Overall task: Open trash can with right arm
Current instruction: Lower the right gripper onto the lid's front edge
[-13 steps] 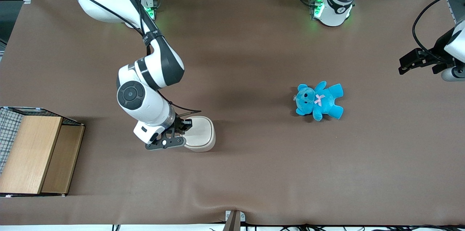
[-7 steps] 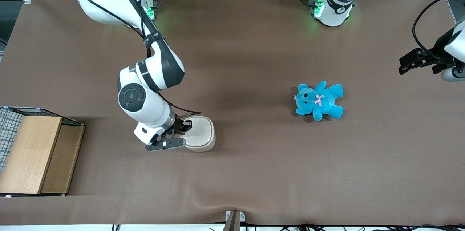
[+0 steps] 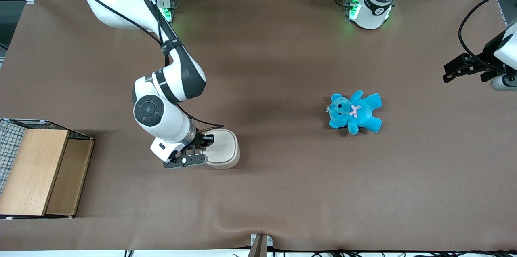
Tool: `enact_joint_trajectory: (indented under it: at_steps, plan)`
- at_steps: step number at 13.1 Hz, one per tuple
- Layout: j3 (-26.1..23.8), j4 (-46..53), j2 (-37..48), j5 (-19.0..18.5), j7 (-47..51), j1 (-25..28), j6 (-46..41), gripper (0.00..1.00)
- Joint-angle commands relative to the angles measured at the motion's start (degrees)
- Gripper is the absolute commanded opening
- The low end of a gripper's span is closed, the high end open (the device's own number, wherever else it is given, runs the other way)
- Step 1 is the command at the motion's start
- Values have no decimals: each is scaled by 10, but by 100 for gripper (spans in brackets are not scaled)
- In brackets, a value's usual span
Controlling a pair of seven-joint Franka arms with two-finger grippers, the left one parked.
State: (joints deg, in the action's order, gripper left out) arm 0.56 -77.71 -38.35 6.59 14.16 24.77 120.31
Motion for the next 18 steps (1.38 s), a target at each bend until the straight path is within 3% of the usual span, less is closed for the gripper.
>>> enact_joint_trajectory:
  at_steps: [1, 18]
  plan:
    - [1, 15, -14, 8, 7, 4, 0, 0]
    - [2, -4, -23, 2, 5, 4, 34, 0]
